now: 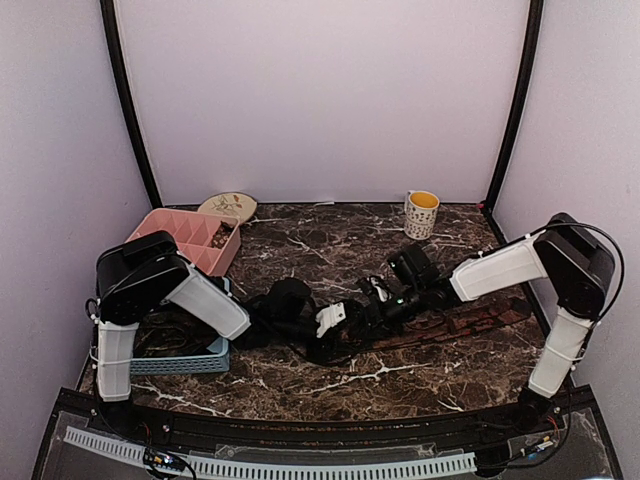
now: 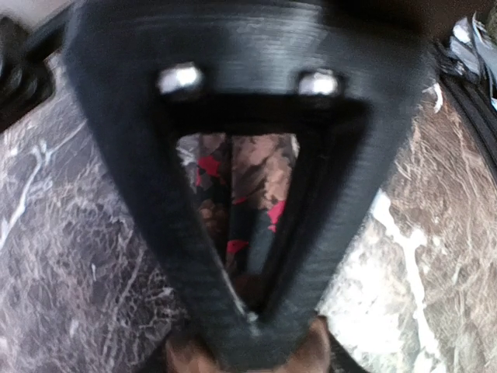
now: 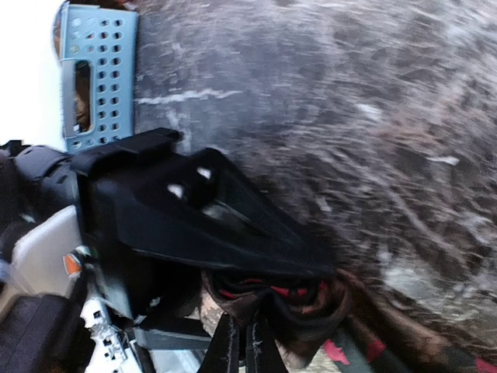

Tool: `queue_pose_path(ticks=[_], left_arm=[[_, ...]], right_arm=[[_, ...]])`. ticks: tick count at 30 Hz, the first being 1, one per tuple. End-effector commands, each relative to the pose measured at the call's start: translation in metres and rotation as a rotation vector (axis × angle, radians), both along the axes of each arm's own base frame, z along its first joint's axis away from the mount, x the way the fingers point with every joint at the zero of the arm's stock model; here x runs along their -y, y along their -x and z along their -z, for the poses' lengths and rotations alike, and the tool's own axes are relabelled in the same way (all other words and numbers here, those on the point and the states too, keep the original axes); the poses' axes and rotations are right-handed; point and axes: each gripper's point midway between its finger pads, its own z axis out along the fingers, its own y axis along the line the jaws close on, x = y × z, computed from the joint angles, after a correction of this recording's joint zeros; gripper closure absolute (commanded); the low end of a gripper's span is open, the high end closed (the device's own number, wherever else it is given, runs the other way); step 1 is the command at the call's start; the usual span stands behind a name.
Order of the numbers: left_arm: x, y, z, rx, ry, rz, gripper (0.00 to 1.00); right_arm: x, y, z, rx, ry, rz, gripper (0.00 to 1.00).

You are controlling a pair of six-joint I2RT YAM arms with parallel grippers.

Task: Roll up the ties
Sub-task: Roll the tie at the center of the board.

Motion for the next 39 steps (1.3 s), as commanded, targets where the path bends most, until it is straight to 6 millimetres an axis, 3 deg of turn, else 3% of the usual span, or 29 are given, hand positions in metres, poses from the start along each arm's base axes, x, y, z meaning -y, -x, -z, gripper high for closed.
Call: queue_pose_path(ticks=[1, 6, 16, 25, 29, 31, 35, 39], left_arm=[[-0.017, 0.007, 0.018, -0.060, -0.100, -0.020, 0.43], [-0.004, 0.008, -0.003, -0.060, -0.016, -0.006, 0.30], [0.016, 0.018, -0.014, -0.066, 0.119, -0.026, 0.20], [0.048, 0.001, -0.009, -0.084, 0.212, -0.170, 0.21], [0.052, -0.005, 0.005, -0.072, 0.184, -0.207, 0.28], [0.046, -0.007, 0.011, -0.055, 0.151, -0.224, 0.37], [0.024, -0.002, 0.021, -0.060, 0.089, -0.206, 0.61], [-0.004, -0.003, 0.029, -0.066, 0.018, -0.189, 0.67]], right_arm=[[0.023, 0.008, 0.029, -0.038, 0.083, 0.027, 1.00], [0.035, 0.006, 0.032, -0.058, 0.060, 0.054, 1.00], [0.061, 0.004, 0.032, -0.064, 0.013, 0.098, 1.00], [0.044, -0.004, 0.017, -0.049, -0.066, 0.094, 1.00], [0.035, -0.001, 0.013, -0.054, -0.085, 0.079, 1.00], [0.033, 0.000, 0.009, -0.056, -0.100, 0.078, 1.00], [0.034, 0.000, -0.002, -0.037, -0.117, 0.074, 1.00], [0.047, -0.001, 0.003, -0.035, -0.089, 0.092, 1.00]])
